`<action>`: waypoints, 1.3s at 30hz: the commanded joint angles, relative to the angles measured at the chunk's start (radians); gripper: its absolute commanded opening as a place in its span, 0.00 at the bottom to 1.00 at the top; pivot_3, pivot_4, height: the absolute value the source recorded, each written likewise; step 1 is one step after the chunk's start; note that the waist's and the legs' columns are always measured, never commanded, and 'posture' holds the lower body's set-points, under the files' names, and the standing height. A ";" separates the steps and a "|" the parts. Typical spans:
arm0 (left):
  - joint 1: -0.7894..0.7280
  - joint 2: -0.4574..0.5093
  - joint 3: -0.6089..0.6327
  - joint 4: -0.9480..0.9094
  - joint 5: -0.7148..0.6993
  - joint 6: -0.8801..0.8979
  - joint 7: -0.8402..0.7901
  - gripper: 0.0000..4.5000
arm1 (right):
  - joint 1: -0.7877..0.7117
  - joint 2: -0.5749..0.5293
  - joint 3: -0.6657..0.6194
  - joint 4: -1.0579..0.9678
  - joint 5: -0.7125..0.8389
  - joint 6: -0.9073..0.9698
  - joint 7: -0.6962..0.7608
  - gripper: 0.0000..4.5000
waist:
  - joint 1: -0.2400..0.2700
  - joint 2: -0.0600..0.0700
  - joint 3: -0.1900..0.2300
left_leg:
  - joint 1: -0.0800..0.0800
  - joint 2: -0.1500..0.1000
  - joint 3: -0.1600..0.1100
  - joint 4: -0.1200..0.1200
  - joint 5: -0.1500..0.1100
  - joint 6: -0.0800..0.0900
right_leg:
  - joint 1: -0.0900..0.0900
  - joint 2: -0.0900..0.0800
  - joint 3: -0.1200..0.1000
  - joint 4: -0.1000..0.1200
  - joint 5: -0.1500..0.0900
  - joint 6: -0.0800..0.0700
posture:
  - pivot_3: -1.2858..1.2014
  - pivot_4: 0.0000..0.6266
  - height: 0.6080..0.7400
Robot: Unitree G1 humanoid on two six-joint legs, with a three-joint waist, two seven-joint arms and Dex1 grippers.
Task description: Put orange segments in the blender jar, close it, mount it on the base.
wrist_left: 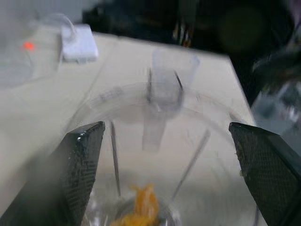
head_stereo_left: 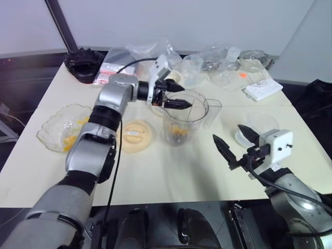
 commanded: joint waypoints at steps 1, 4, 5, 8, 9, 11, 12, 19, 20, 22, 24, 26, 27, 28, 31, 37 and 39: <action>-0.027 0.022 0.097 -0.157 -0.121 0.092 0.000 0.99 | 0.025 0.021 -0.012 0.023 -0.064 -0.062 -0.016 1.00 | -0.001 0.000 0.000 | 0.000 0.000 0.000 0.000 0.000 0.000 | 0.000 0.000 0.000 0.000 0.000 0.000 | 0.52 0.24 1.00; 0.040 0.058 0.154 -0.314 -0.202 0.202 0.031 0.99 | 0.067 0.059 -0.006 0.044 -0.097 -0.100 -0.026 1.00 | -0.005 0.001 0.000 | 0.000 0.000 0.000 -0.001 0.000 0.001 | 0.000 0.000 0.000 0.000 -0.001 0.001 | 0.52 0.24 1.00; 0.079 0.070 0.185 -0.395 -0.235 0.242 0.069 0.99 | 0.082 0.085 -0.009 0.059 -0.122 -0.119 -0.052 1.00 | -0.008 0.002 0.000 | 0.000 0.000 0.000 -0.002 0.000 0.001 | 0.000 0.000 0.000 0.000 -0.001 0.001 | 0.52 0.24 1.00; 0.202 0.093 0.224 -0.615 -0.297 0.336 0.172 0.99 | 0.100 0.121 -0.029 0.099 -0.183 -0.157 -0.092 1.00 | -0.023 0.004 -0.001 | 0.002 0.001 0.000 -0.003 0.000 0.001 | 0.000 0.001 0.000 0.002 -0.001 0.001 | 0.52 0.24 1.00; 0.243 0.094 0.228 -0.673 -0.309 0.356 0.207 0.99 | 0.102 0.104 -0.032 0.115 -0.205 -0.162 -0.080 1.00 | -0.024 0.004 -0.001 | 0.002 0.001 0.000 -0.003 0.000 0.001 | 0.000 0.000 0.000 0.002 -0.001 0.001 | 0.52 0.24 1.00; 0.317 0.093 0.233 -0.782 -0.343 0.393 0.258 0.99 | 0.098 0.071 -0.054 0.149 -0.227 -0.168 -0.060 1.00 | -0.024 0.004 -0.001 | 0.003 0.001 0.000 -0.001 0.000 0.001 | 0.001 -0.001 0.001 0.003 -0.001 0.001 | 0.52 0.24 1.00; 0.360 0.103 0.226 -0.842 -0.363 0.411 0.264 0.99 | 0.094 0.061 -0.076 0.164 -0.226 -0.165 -0.058 1.00 | -0.024 0.004 0.000 | 0.003 0.001 0.000 0.000 0.000 0.001 | 0.001 -0.001 0.001 0.003 -0.001 0.001 | 0.52 0.24 1.00; 0.566 0.214 0.125 -1.080 -0.387 0.419 0.256 0.99 | 0.063 0.010 -0.203 0.343 -0.285 -0.105 -0.103 1.00 | -0.021 0.004 -0.001 | 0.004 0.001 0.000 0.000 0.000 0.001 | 0.002 -0.001 0.001 0.003 -0.001 0.000 | 0.52 0.24 1.00; 0.582 0.226 0.116 -1.089 -0.380 0.408 0.261 0.99 | 0.031 0.006 -0.218 0.400 -0.281 -0.099 -0.110 1.00 | -0.023 0.004 -0.001 | 0.004 0.001 0.000 0.000 0.000 0.001 | 0.002 -0.001 0.001 0.003 -0.001 0.000 | 0.52 0.24 1.00; 0.601 0.240 0.102 -1.094 -0.368 0.388 0.276 0.99 | -0.038 0.001 -0.239 0.503 -0.270 -0.107 -0.111 1.00 | -0.027 0.005 0.000 | 0.005 0.001 0.000 0.000 0.000 0.001 | 0.002 -0.001 0.003 0.002 0.000 0.000 | 0.52 0.24 1.00; 0.610 0.248 0.090 -1.096 -0.365 0.376 0.289 0.99 | -0.092 -0.001 -0.252 0.589 -0.269 -0.127 -0.107 1.00 | -0.028 0.005 0.000 | 0.005 0.000 0.000 0.001 0.000 0.001 | 0.002 -0.001 0.003 0.002 0.000 -0.001 | 0.52 0.24 1.00; 0.616 0.256 0.083 -1.093 -0.367 0.370 0.297 0.99 | -0.158 -0.013 -0.245 0.702 -0.280 -0.159 -0.097 1.00 | -0.030 0.006 0.000 | 0.005 0.000 0.001 0.000 0.000 0.001 | 0.002 0.000 0.003 0.002 0.000 -0.001 | 0.52 0.24 1.00; 0.620 0.263 0.080 -1.092 -0.367 0.368 0.296 0.99 | -0.191 -0.021 -0.237 0.759 -0.292 -0.183 -0.094 1.00 | -0.029 0.007 0.001 | 0.005 0.000 0.001 0.000 0.000 0.001 | 0.002 0.000 0.003 0.002 0.000 -0.001 | 0.52 0.24 1.00; 0.622 0.268 0.075 -1.094 -0.366 0.366 0.297 0.99 | -0.214 -0.028 -0.232 0.800 -0.300 -0.201 -0.090 1.00 | -0.029 0.008 0.001 | 0.005 0.000 0.001 0.000 0.000 0.001 | 0.002 0.001 0.003 0.002 0.000 -0.001 | 0.52 0.24 1.00; 0.629 0.289 0.054 -1.088 -0.353 0.351 0.299 0.99 | -0.275 -0.046 -0.218 0.906 -0.319 -0.252 -0.080 1.00 | -0.029 0.008 0.001 | 0.005 0.000 0.001 -0.001 0.000 0.001 | 0.002 0.001 0.003 0.002 0.000 0.000 | 0.52 0.24 1.00; 0.654 0.320 0.023 -1.099 -0.350 0.332 0.289 0.99 | -0.332 -0.085 -0.215 1.042 -0.337 -0.323 -0.059 1.00 | -0.027 0.009 0.001 | 0.004 -0.001 0.001 -0.002 0.000 0.001 | 0.002 0.000 0.003 0.002 -0.001 0.001 | 0.52 0.24 1.00; 0.660 0.324 0.021 -1.108 -0.358 0.337 0.292 0.99 | -0.337 -0.091 -0.218 1.063 -0.337 -0.336 -0.055 1.00 | -0.027 0.009 0.001 | 0.004 -0.001 0.002 -0.002 0.000 0.001 | 0.002 0.000 0.003 0.002 -0.001 0.001 | 0.52 0.24 1.00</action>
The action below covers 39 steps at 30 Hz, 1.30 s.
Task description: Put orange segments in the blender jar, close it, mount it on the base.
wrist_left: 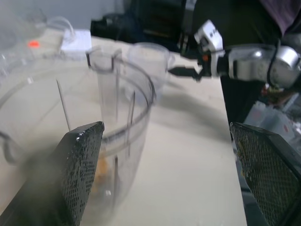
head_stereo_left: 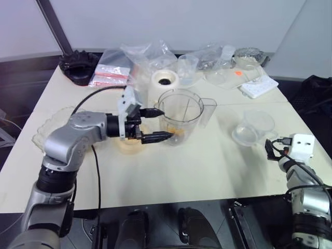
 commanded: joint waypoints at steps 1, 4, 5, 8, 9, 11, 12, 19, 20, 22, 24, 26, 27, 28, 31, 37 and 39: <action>-0.002 0.010 0.004 -0.044 -0.015 -0.016 -0.003 0.99 | -0.011 -0.029 -0.019 0.023 -0.006 -0.043 0.005 1.00 | 0.001 0.000 0.000 | 0.000 0.000 0.000 0.000 0.000 0.000 | 0.000 0.000 0.000 0.000 0.000 0.000 | 0.52 0.24 1.00; 0.000 0.012 0.003 -0.046 -0.024 -0.010 -0.005 0.99 | -0.027 -0.027 -0.011 0.058 -0.009 -0.064 0.004 1.00 | 0.000 0.000 0.000 | 0.000 0.000 0.000 0.000 0.000 0.000 | 0.000 0.000 0.000 0.000 0.000 0.000 | 0.52 0.24 1.00; 0.000 0.013 0.003 -0.047 -0.026 -0.009 -0.005 0.99 | -0.038 -0.025 -0.010 0.071 -0.006 -0.070 0.006 1.00 | -0.001 0.000 0.000 | 0.000 0.000 0.000 0.000 0.000 0.000 | 0.000 0.000 0.000 0.000 0.000 0.000 | 0.52 0.24 1.00; 0.005 0.020 0.001 -0.051 -0.035 0.000 -0.011 0.99 | -0.075 -0.026 0.000 0.121 -0.011 -0.088 0.010 1.00 | -0.002 0.000 0.000 | 0.000 0.000 0.000 0.000 0.000 0.000 | 0.000 0.000 0.000 0.000 0.000 0.000 | 0.52 0.24 1.00; 0.006 0.022 0.000 -0.052 -0.036 0.001 -0.013 0.99 | -0.086 -0.028 0.004 0.137 -0.014 -0.095 0.010 1.00 | -0.003 0.000 0.000 | 0.000 0.000 0.000 0.000 0.000 0.000 | 0.000 0.000 0.000 0.000 0.000 0.000 | 0.52 0.24 1.00; 0.009 0.026 0.001 -0.056 -0.036 0.001 -0.013 0.99 | -0.108 -0.032 0.010 0.170 -0.020 -0.110 0.010 1.00 | -0.004 0.000 0.000 | 0.000 0.000 0.000 0.000 0.000 0.000 | 0.000 0.000 0.000 0.000 0.000 0.000 | 0.52 0.24 1.00; 0.010 0.027 0.002 -0.057 -0.037 0.002 -0.012 0.99 | -0.119 -0.034 0.013 0.187 -0.023 -0.118 0.010 1.00 | -0.004 0.000 0.000 | 0.000 0.000 0.000 0.000 0.000 0.000 | 0.000 0.000 0.000 0.000 0.000 0.000 | 0.52 0.24 1.00; 0.035 0.052 0.012 -0.085 -0.064 0.023 -0.010 0.99 | -0.201 -0.042 0.040 0.326 -0.036 -0.182 0.016 1.00 | -0.007 0.000 0.000 | 0.001 0.000 0.000 0.000 0.000 0.000 | 0.000 0.001 0.000 0.001 0.000 0.000 | 0.52 0.24 1.00; 0.040 0.059 0.013 -0.090 -0.067 0.026 -0.013 0.99 | -0.215 -0.045 0.044 0.357 -0.039 -0.196 0.017 1.00 | -0.008 0.000 0.000 | 0.001 0.000 0.000 0.000 0.000 0.000 | 0.000 0.001 0.000 0.001 0.000 0.000 | 0.52 0.24 1.00; 0.050 0.072 0.014 -0.096 -0.071 0.029 -0.019 0.99 | -0.242 -0.052 0.048 0.416 -0.043 -0.224 0.023 1.00 | -0.011 0.000 0.000 | 0.001 0.000 0.000 0.000 0.000 0.000 | 0.000 0.001 0.000 0.001 0.000 0.000 | 0.52 0.24 1.00; 0.056 0.081 0.015 -0.099 -0.075 0.029 -0.022 1.00 | -0.259 -0.056 0.051 0.455 -0.044 -0.248 0.032 0.88 | -0.018 0.000 0.000 | 0.001 0.000 0.000 0.000 0.000 0.000 | 0.000 0.001 0.000 0.001 0.000 0.000 | 0.52 0.24 1.00; 0.059 0.087 0.017 -0.100 -0.077 0.028 -0.018 1.00 | -0.270 -0.056 0.052 0.478 -0.039 -0.279 0.050 0.71 | -0.021 0.000 0.000 | 0.001 0.000 0.000 0.000 0.000 0.000 | 0.000 0.001 0.000 0.001 0.000 0.000 | 0.52 0.24 1.00; 0.060 0.089 0.018 -0.100 -0.078 0.028 -0.017 1.00 | -0.274 -0.058 0.053 0.488 -0.038 -0.290 0.051 0.59 | -0.022 0.000 0.000 | 0.001 0.000 0.000 0.000 0.000 0.000 | 0.000 0.001 0.000 0.001 0.000 0.000 | 0.52 0.24 1.00; 0.061 0.091 0.018 -0.100 -0.079 0.028 -0.016 1.00 | -0.278 -0.059 0.054 0.496 -0.037 -0.297 0.051 0.47 | -0.022 0.000 0.000 | 0.001 0.000 0.000 0.000 0.000 0.000 | 0.000 0.001 0.000 0.001 0.000 0.000 | 0.52 0.24 1.00; 0.065 0.095 0.022 -0.096 -0.079 0.027 -0.013 1.00 | -0.286 -0.061 0.055 0.513 -0.036 -0.313 0.049 0.13 | -0.022 0.000 0.000 | 0.000 0.000 0.000 0.000 0.000 0.000 | 0.000 0.000 0.000 0.000 0.000 0.000 | 0.52 0.24 1.00; 0.070 0.097 0.029 -0.075 -0.076 0.013 -0.015 1.00 | -0.299 -0.060 0.059 0.531 -0.037 -0.323 0.041 0.01 | -0.027 0.000 0.000 | 0.001 0.000 0.000 0.000 0.000 0.000 | 0.000 0.001 0.000 0.001 0.000 0.000 | 0.52 0.24 1.00; 0.052 0.084 0.058 -0.054 -0.100 0.025 -0.002 1.00 | -0.307 -0.063 0.060 0.525 -0.039 -0.328 0.035 0.01 | -0.027 0.000 0.000 | 0.001 0.000 0.000 0.000 0.000 0.000 | 0.000 0.001 0.000 0.001 0.000 0.000 | 0.52 0.24 1.00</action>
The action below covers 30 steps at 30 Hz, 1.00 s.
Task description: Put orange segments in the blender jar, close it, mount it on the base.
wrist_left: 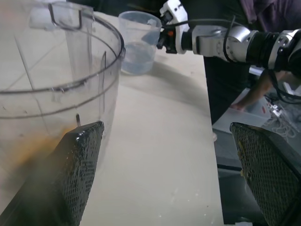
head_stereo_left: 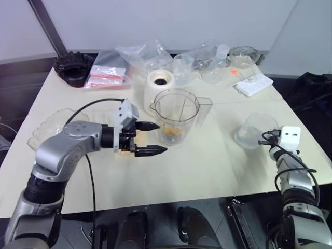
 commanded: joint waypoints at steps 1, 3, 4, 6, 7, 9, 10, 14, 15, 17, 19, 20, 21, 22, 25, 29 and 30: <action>-0.046 -0.001 0.075 0.032 -0.041 -0.002 0.011 1.00 | -0.047 -0.039 -0.012 -0.042 0.005 -0.023 -0.013 0.01 | 0.000 0.000 0.000 | 0.000 0.000 0.000 0.000 0.000 0.000 | 0.000 0.000 0.000 0.000 0.000 0.000 | 0.52 0.24 1.00; -0.067 0.011 0.093 0.060 -0.046 -0.004 0.005 1.00 | -0.079 -0.054 -0.006 -0.073 0.001 -0.015 -0.010 0.01 | -0.001 0.002 0.002 | 0.000 0.000 0.000 0.000 0.000 0.000 | 0.000 0.000 0.000 0.000 0.000 0.000 | 0.52 0.24 1.00; -0.076 0.019 0.099 0.074 -0.044 -0.007 -0.002 1.00 | -0.102 -0.070 0.007 -0.089 -0.013 -0.008 -0.007 0.01 | -0.003 0.004 0.003 | 0.000 0.000 0.000 0.001 0.000 0.000 | 0.000 0.000 0.000 0.000 0.000 0.000 | 0.52 0.24 1.00; -0.093 0.040 0.104 0.104 -0.033 -0.018 -0.019 1.00 | -0.171 -0.111 0.034 -0.099 -0.038 0.040 -0.005 0.01 | -0.005 0.008 0.006 | 0.000 0.000 0.001 0.001 0.000 0.000 | 0.000 0.000 0.001 0.000 0.000 0.000 | 0.52 0.24 1.00; -0.102 0.052 0.105 0.119 -0.023 -0.029 -0.027 1.00 | -0.215 -0.131 0.044 -0.104 -0.042 0.056 0.002 0.01 | -0.008 0.010 0.008 | 0.000 0.000 0.002 0.000 0.000 0.000 | -0.001 0.000 0.002 0.000 0.000 0.000 | 0.52 0.24 1.00; -0.117 0.070 0.103 0.151 -0.005 -0.051 -0.039 1.00 | -0.311 -0.168 0.072 -0.110 -0.049 0.082 0.038 0.01 | -0.010 0.013 0.009 | -0.001 -0.001 0.003 0.000 0.000 0.000 | -0.003 0.000 0.003 0.001 0.000 0.000 | 0.52 0.24 1.00; -0.122 0.075 0.101 0.164 0.002 -0.059 -0.042 1.00 | -0.347 -0.181 0.085 -0.112 -0.053 0.086 0.056 0.01 | -0.010 0.012 0.010 | -0.001 -0.001 0.002 -0.001 0.000 0.000 | -0.003 0.001 0.003 0.001 0.000 0.000 | 0.52 0.24 1.00; -0.130 0.086 0.103 0.191 0.016 -0.081 -0.055 1.00 | -0.481 -0.213 0.135 -0.105 -0.066 0.110 0.126 0.01 | -0.008 0.013 0.011 | -0.002 0.000 0.001 -0.003 0.000 0.000 | -0.005 0.002 0.003 0.001 0.001 0.003 | 0.52 0.24 1.00; -0.131 0.088 0.105 0.193 0.015 -0.083 -0.057 1.00 | -0.520 -0.217 0.155 -0.102 -0.071 0.111 0.155 0.01 | -0.007 0.013 0.011 | -0.002 0.000 0.001 -0.004 0.000 0.000 | -0.006 0.002 0.003 0.001 0.001 0.004 | 0.52 0.24 1.00; -0.130 0.092 0.108 0.195 0.015 -0.086 -0.060 1.00 | -0.578 -0.218 0.188 -0.092 -0.080 0.118 0.205 0.01 | -0.004 0.013 0.011 | -0.003 0.000 0.002 -0.004 0.000 0.000 | -0.007 0.002 0.003 0.001 0.001 0.005 | 0.52 0.24 1.00; -0.126 0.095 0.111 0.195 0.018 -0.090 -0.057 1.00 | -0.640 -0.212 0.224 -0.080 -0.091 0.131 0.254 0.01 | -0.002 0.013 0.012 | -0.004 0.000 0.003 -0.004 0.000 0.000 | -0.008 0.001 0.003 0.001 0.001 0.006 | 0.52 0.24 1.00; -0.124 0.094 0.113 0.195 0.016 -0.090 -0.053 1.00 | -0.664 -0.210 0.239 -0.076 -0.100 0.126 0.268 0.01 | -0.001 0.013 0.012 | -0.004 0.000 0.003 -0.004 0.000 0.000 | -0.009 0.001 0.003 0.001 0.001 0.006 | 0.52 0.24 1.00; -0.124 0.089 0.120 0.193 0.006 -0.083 -0.046 1.00 | -0.680 -0.207 0.248 -0.073 -0.104 0.120 0.275 0.01 | -0.001 0.013 0.012 | -0.005 0.000 0.003 -0.004 0.000 0.000 | -0.009 0.000 0.003 0.001 0.001 0.006 | 0.52 0.24 1.00; -0.123 0.082 0.128 0.189 -0.008 -0.074 -0.039 1.00 | -0.693 -0.202 0.255 -0.072 -0.107 0.114 0.282 0.01 | 0.001 0.013 0.012 | -0.005 0.000 0.004 -0.004 0.000 0.000 | -0.009 0.000 0.003 0.001 0.001 0.006 | 0.52 0.24 1.00; -0.112 0.064 0.142 0.157 -0.041 -0.050 -0.018 1.00 | -0.699 -0.196 0.308 -0.088 -0.144 0.063 0.320 0.01 | 0.004 0.013 0.012 | -0.005 0.000 0.003 -0.004 0.000 0.000 | -0.009 0.000 0.003 0.000 0.001 0.006 | 0.52 0.24 1.00; -0.079 0.060 0.142 0.118 -0.048 -0.039 0.001 1.00 | -0.697 -0.180 0.343 -0.106 -0.161 0.014 0.355 0.01 | 0.000 0.012 0.013 | -0.006 0.000 0.004 -0.004 0.000 0.000 | -0.009 -0.001 0.003 0.000 0.001 0.006 | 0.52 0.24 1.00; -0.073 0.063 0.141 0.112 -0.049 -0.038 0.003 1.00 | -0.698 -0.178 0.344 -0.107 -0.160 0.007 0.363 0.01 | 0.000 0.012 0.013 | -0.006 0.000 0.004 -0.004 0.000 0.000 | -0.009 -0.001 0.003 0.000 0.001 0.006 | 0.52 0.24 1.00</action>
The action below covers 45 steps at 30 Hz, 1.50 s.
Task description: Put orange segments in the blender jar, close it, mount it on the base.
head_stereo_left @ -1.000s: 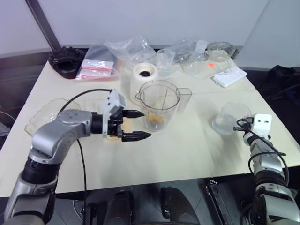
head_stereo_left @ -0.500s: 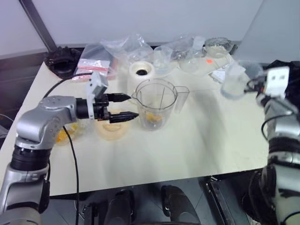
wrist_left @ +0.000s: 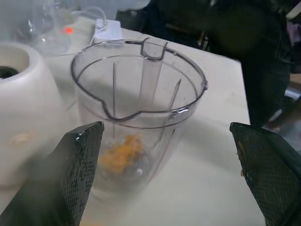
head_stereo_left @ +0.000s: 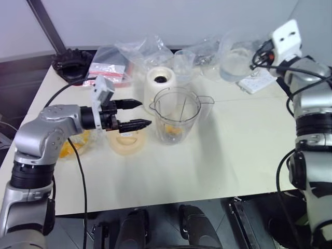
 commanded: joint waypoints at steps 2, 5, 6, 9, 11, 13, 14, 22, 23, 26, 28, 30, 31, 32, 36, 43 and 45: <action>0.020 0.011 0.028 -0.049 -0.017 0.004 0.009 1.00 | -0.033 -0.008 -0.006 -0.056 -0.004 -0.068 0.032 0.01 | -0.001 0.000 0.000 | 0.000 0.000 0.000 0.000 0.000 0.000 | -0.001 0.000 0.000 0.001 0.000 0.000 | 0.52 0.24 1.00; 0.023 0.016 0.034 -0.048 -0.019 0.006 0.010 1.00 | -0.038 -0.006 0.005 -0.062 -0.016 -0.091 0.045 0.01 | -0.001 0.000 0.000 | 0.000 0.000 0.000 0.000 0.000 0.000 | -0.001 0.001 0.000 0.001 0.000 0.000 | 0.52 0.24 1.00; 0.022 0.017 0.035 -0.048 -0.020 0.006 0.011 1.00 | -0.039 -0.006 0.016 -0.070 -0.028 -0.106 0.047 0.01 | -0.001 0.000 0.000 | 0.000 0.000 0.000 0.000 0.000 0.000 | -0.001 0.001 0.000 0.001 0.000 0.000 | 0.52 0.24 1.00; 0.022 0.015 0.036 -0.047 -0.020 0.007 0.012 1.00 | -0.035 0.000 0.034 -0.094 -0.046 -0.123 0.057 0.01 | -0.001 0.000 0.000 | 0.000 0.000 0.000 0.001 0.000 0.000 | -0.001 0.000 0.000 0.001 0.000 0.000 | 0.52 0.24 1.00; 0.024 0.012 0.034 -0.050 -0.019 0.008 0.015 1.00 | -0.028 0.002 0.040 -0.112 -0.056 -0.127 0.059 0.01 | -0.001 0.000 0.000 | 0.000 0.000 0.000 0.001 0.000 0.000 | -0.001 0.000 0.000 0.001 0.000 0.000 | 0.52 0.24 1.00; 0.025 0.010 0.031 -0.050 -0.017 0.007 0.016 1.00 | -0.025 0.004 0.049 -0.128 -0.069 -0.122 0.057 0.01 | -0.001 0.000 0.000 | 0.000 0.000 0.000 0.001 0.000 0.000 | -0.001 0.001 0.000 0.001 0.000 0.000 | 0.52 0.24 1.00; 0.024 0.010 0.031 -0.050 -0.018 0.008 0.016 1.00 | -0.026 0.006 0.051 -0.133 -0.069 -0.108 0.055 0.01 | -0.001 0.000 0.000 | 0.000 0.000 0.000 0.001 0.000 0.000 | -0.001 0.001 0.000 0.002 0.000 0.000 | 0.52 0.24 1.00; 0.028 0.001 0.024 -0.050 -0.016 0.005 0.023 1.00 | -0.052 0.031 0.072 -0.143 -0.099 -0.072 0.049 0.01 | -0.001 0.000 0.000 | 0.000 0.000 0.000 0.001 0.000 0.000 | 0.000 0.000 0.000 0.002 0.000 0.000 | 0.52 0.24 1.00; 0.029 0.000 0.024 -0.052 -0.017 0.005 0.024 1.00 | -0.055 0.033 0.077 -0.145 -0.107 -0.078 0.051 0.01 | -0.001 0.000 0.000 | 0.000 0.000 0.000 0.001 0.000 0.000 | 0.000 0.000 0.000 0.002 0.000 0.000 | 0.52 0.24 1.00; 0.033 -0.003 0.026 -0.057 -0.017 0.006 0.028 1.00 | -0.066 0.039 0.087 -0.153 -0.123 -0.077 0.050 0.01 | -0.001 0.000 0.000 | 0.000 0.000 0.000 0.001 0.000 0.000 | -0.001 0.000 0.000 0.002 0.000 0.000 | 0.52 0.24 1.00; 0.037 -0.004 0.027 -0.060 -0.018 0.006 0.030 1.00 | -0.074 0.040 0.098 -0.160 -0.139 -0.079 0.046 0.01 | -0.002 0.000 0.000 | 0.000 0.000 0.000 0.001 0.000 0.000 | -0.001 0.000 0.000 0.002 0.000 0.000 | 0.52 0.24 1.00; 0.043 -0.005 0.028 -0.065 -0.019 0.006 0.032 1.00 | -0.075 0.039 0.108 -0.171 -0.159 -0.091 0.041 0.01 | -0.001 0.000 0.000 | 0.000 0.000 0.000 0.001 0.000 0.000 | -0.001 0.001 0.000 0.002 0.000 0.000 | 0.52 0.24 1.00; 0.045 -0.006 0.029 -0.067 -0.020 0.007 0.034 1.00 | -0.075 0.038 0.113 -0.177 -0.170 -0.099 0.040 0.01 | -0.001 0.000 0.000 | 0.000 0.000 0.000 0.001 0.000 0.000 | -0.001 0.001 0.000 0.002 0.000 0.000 | 0.52 0.24 1.00; 0.047 -0.006 0.030 -0.069 -0.020 0.007 0.034 1.00 | -0.073 0.038 0.117 -0.184 -0.179 -0.106 0.038 0.01 | -0.001 0.000 0.000 | 0.000 0.000 0.000 0.001 0.000 0.000 | -0.001 0.001 0.000 0.002 0.000 0.000 | 0.52 0.24 1.00; 0.051 -0.005 0.030 -0.068 -0.019 0.004 0.034 1.00 | -0.068 0.036 0.124 -0.197 -0.202 -0.125 0.035 0.01 | -0.001 0.000 0.000 | 0.000 0.000 0.000 0.001 0.000 0.000 | -0.001 0.000 0.000 0.002 0.000 0.000 | 0.52 0.24 1.00; 0.049 -0.005 0.028 -0.063 -0.016 0.000 0.032 1.00 | -0.067 0.033 0.129 -0.202 -0.228 -0.152 0.022 0.01 | -0.001 0.000 0.000 | 0.000 0.000 0.000 0.001 0.000 0.000 | -0.001 0.000 0.000 0.002 0.000 0.000 | 0.52 0.24 1.00; 0.048 -0.005 0.028 -0.061 -0.015 0.000 0.032 1.00 | -0.067 0.028 0.138 -0.208 -0.251 -0.174 0.011 0.01 | -0.001 0.000 0.000 | 0.000 0.000 0.000 0.001 0.000 0.000 | -0.001 0.000 0.000 0.002 0.000 0.000 | 0.52 0.24 1.00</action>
